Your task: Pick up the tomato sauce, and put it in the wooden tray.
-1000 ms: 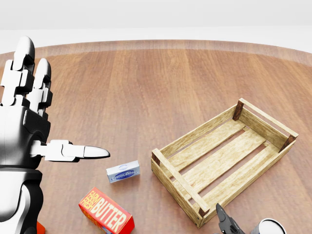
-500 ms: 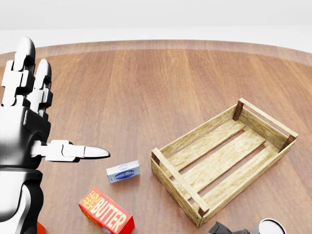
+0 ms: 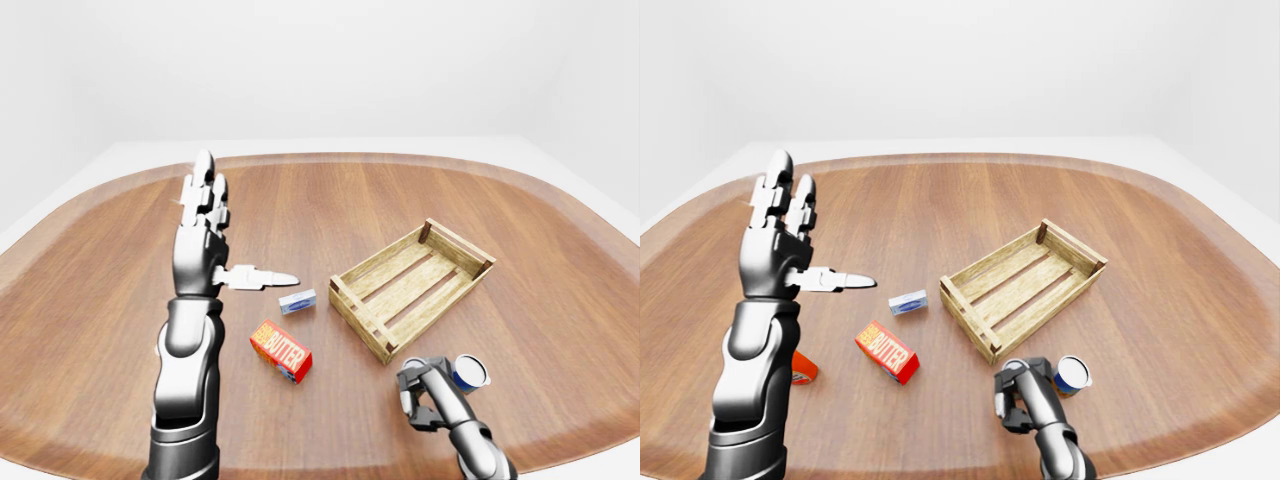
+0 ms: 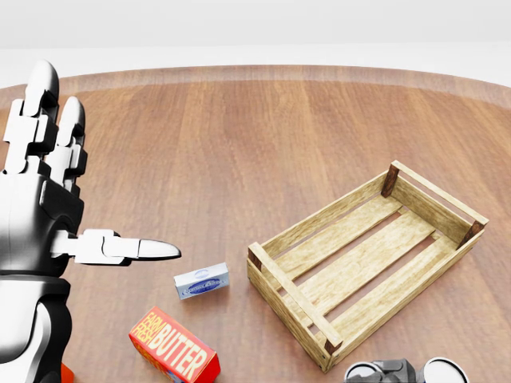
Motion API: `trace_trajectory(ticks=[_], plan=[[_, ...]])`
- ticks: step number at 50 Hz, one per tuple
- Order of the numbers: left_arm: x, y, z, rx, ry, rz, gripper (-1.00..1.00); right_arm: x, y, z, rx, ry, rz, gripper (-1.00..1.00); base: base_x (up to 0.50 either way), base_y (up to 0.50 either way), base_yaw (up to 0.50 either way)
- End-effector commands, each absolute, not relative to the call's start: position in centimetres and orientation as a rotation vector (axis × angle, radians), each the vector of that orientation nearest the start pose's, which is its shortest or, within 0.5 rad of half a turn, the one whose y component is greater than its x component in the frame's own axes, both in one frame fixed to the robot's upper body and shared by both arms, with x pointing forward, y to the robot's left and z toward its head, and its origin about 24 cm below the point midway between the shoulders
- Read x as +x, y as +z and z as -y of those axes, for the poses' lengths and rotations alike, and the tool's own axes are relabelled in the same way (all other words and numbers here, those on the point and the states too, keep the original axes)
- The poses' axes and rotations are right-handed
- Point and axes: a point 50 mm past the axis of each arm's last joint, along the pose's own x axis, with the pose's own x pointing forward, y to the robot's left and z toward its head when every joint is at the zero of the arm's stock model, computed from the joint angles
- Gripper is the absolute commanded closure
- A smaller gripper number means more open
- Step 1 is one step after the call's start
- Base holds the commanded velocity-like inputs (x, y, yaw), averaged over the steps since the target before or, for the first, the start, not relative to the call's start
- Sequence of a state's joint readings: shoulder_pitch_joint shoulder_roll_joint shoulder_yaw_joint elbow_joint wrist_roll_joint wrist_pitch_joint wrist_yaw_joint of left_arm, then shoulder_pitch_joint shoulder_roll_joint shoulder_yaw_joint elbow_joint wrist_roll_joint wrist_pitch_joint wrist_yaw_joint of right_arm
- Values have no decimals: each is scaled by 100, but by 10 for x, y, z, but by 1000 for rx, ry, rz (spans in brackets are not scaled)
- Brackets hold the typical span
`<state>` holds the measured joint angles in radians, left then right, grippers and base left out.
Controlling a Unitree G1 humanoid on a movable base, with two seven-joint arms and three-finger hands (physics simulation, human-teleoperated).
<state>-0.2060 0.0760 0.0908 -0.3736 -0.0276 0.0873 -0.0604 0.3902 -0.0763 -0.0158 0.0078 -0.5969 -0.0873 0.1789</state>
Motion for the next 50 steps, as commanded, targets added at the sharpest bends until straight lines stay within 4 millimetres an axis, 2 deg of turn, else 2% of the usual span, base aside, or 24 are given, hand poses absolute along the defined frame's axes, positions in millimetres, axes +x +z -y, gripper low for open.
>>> trace_trajectory(ticks=[1, 20, 35, 41, 50], plan=[[265, 170, -161, 60, -40, 483, -100, 164, 9, 175, -634, 218, -251, 100, 0, 0, 0], [265, 170, -161, 61, -40, 481, -100, 178, 53, 182, -657, 184, -185, 100, 0, 0, 0], [266, 170, -161, 63, -41, 481, -100, 197, 96, 180, -731, 200, -15, 100, 0, 0, 0], [265, 171, -161, 63, -41, 488, -100, 206, 107, 177, -752, 200, 41, 100, 0, 0, 0], [265, 170, -160, 63, -44, 480, -100, 233, 121, 170, -768, 209, 130, 100, 0, 0, 0]])
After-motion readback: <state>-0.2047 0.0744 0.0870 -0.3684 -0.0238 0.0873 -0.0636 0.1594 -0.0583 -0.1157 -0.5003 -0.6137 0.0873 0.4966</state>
